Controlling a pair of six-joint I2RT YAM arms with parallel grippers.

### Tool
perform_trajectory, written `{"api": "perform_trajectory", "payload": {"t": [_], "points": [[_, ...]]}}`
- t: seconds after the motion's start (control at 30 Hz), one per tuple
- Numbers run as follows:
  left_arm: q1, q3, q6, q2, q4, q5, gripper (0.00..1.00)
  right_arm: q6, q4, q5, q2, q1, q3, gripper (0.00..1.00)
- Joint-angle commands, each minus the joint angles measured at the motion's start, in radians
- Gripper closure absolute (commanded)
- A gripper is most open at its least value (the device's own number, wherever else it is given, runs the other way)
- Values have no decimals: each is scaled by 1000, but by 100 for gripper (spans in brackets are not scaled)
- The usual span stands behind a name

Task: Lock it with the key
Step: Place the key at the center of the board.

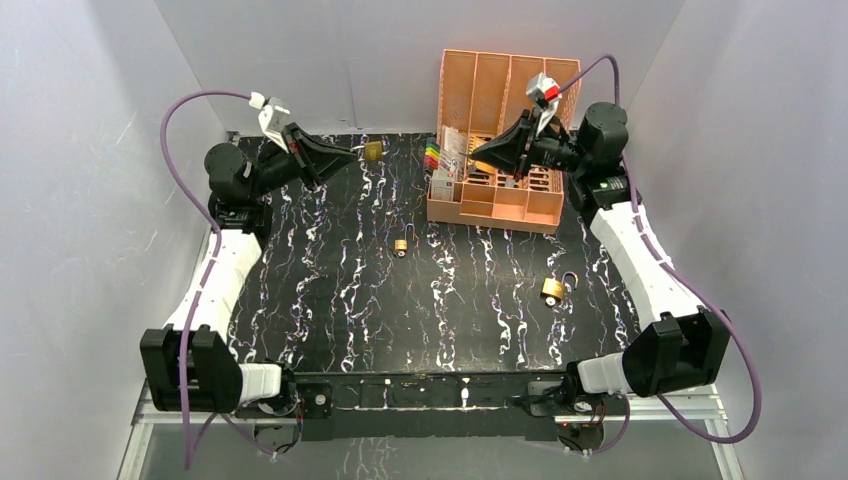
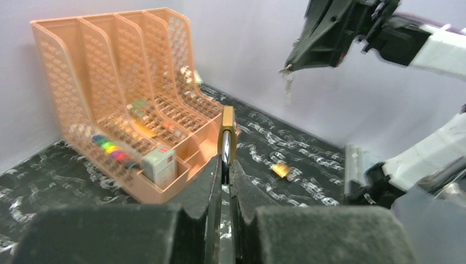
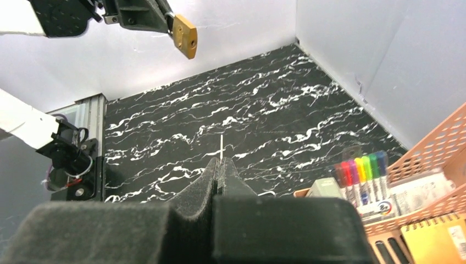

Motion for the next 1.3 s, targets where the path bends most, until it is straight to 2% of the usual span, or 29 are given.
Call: {"api": "perform_trajectory", "payload": {"t": [0.0, 0.07, 0.13, 0.27, 0.4, 0.63, 0.87, 1.07, 1.27], "points": [[-4, 71, 399, -112, -560, -128, 100, -31, -55, 108, -44, 59, -51, 100], [-16, 90, 547, -128, -824, -350, 100, -92, -114, 232, -53, 150, -82, 100], [-18, 86, 615, -137, -975, -548, 100, -127, -150, 358, -38, 267, -109, 100], [-20, 24, 617, -160, -1094, -783, 100, -99, -95, 531, 51, 451, -148, 100], [-20, -20, 605, -141, -1172, -922, 100, 8, 48, 670, 167, 561, -159, 100], [-20, -34, 578, -44, -1240, -920, 100, 148, 160, 955, 423, 697, -58, 100], [-21, -76, 544, 23, -1213, -890, 100, 228, 263, 1094, 638, 757, 23, 100], [-20, -147, 530, 71, -1144, -891, 100, 255, 302, 1125, 741, 781, 93, 100], [-20, -191, 531, 111, -1096, -937, 100, 249, 265, 1118, 818, 796, 172, 100]]}}
